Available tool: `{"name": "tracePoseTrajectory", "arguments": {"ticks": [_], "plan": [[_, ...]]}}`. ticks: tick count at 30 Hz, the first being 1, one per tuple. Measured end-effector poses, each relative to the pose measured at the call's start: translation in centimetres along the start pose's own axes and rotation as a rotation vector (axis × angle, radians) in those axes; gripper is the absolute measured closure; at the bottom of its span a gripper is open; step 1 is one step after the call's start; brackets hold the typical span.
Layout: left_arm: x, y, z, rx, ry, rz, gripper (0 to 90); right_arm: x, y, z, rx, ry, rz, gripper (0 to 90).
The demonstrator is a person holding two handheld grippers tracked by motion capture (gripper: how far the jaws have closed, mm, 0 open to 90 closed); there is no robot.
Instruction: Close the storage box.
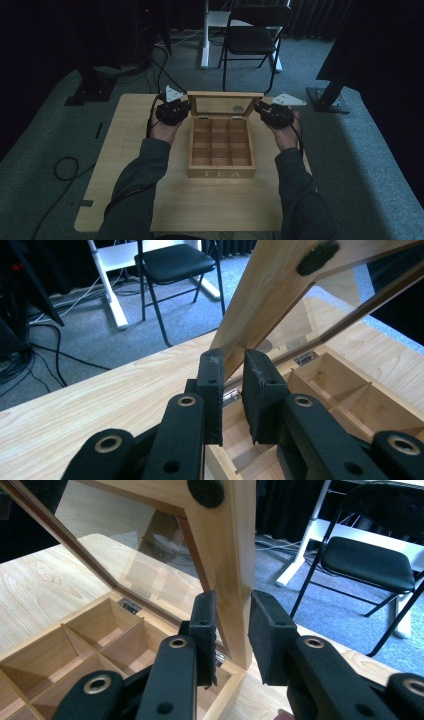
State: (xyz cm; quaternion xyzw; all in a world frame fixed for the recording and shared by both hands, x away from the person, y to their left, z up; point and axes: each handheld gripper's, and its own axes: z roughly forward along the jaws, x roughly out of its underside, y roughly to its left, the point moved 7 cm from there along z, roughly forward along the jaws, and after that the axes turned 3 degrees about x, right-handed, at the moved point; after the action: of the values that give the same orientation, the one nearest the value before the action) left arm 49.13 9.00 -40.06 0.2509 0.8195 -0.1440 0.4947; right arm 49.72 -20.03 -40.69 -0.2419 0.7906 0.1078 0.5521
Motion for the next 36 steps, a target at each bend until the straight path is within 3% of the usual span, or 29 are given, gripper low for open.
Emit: {"name": "tracePoseTrajectory", "arguments": {"ticks": [36], "plan": [[0.1,-1.0,-1.8,0.002,-0.021,0.034,78.5,-0.5,1.1,-2.3,0.016,-0.023,-0.032,73.6]]}}
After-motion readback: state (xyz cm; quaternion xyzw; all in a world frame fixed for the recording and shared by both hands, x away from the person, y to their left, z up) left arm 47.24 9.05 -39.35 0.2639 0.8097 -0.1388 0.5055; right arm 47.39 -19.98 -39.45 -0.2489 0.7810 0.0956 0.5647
